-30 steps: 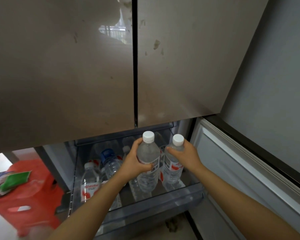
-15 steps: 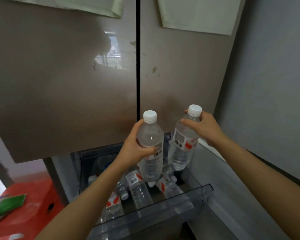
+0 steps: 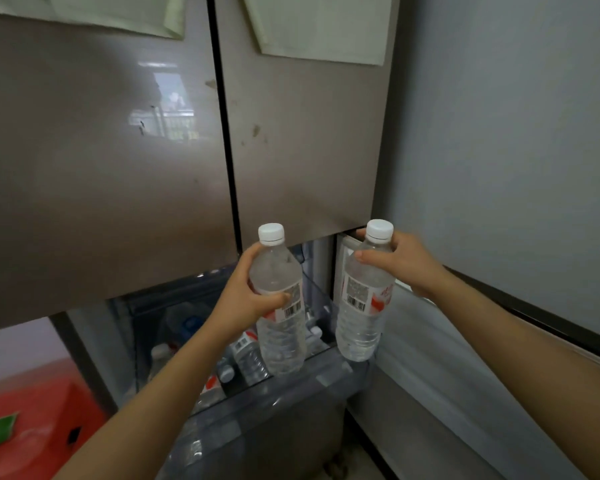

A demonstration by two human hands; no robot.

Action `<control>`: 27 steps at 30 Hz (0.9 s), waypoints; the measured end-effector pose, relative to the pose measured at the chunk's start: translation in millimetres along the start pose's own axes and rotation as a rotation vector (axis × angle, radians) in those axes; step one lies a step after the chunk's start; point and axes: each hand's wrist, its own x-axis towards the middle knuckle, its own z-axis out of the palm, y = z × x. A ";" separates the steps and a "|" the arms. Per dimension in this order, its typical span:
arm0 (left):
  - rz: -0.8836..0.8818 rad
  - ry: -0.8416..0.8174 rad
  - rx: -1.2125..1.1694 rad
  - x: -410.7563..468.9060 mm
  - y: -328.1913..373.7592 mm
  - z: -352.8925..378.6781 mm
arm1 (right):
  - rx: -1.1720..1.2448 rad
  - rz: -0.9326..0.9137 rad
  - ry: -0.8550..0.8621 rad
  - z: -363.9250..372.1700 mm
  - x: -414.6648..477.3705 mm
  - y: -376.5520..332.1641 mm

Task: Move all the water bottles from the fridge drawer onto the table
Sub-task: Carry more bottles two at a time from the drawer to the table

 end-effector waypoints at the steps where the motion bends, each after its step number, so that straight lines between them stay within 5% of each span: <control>1: -0.004 0.001 0.006 -5.1 2.1 4.4 | 0.000 -0.007 -0.011 -2.7 -4.6 1.0; 17: -0.205 0.379 0.011 -171.7 3.3 118.7 | -0.003 -0.078 -0.308 -59.8 -110.8 55.3; 27: -0.276 0.577 0.060 -299.7 14.9 123.1 | -0.058 -0.106 -0.509 -28.3 -202.2 55.8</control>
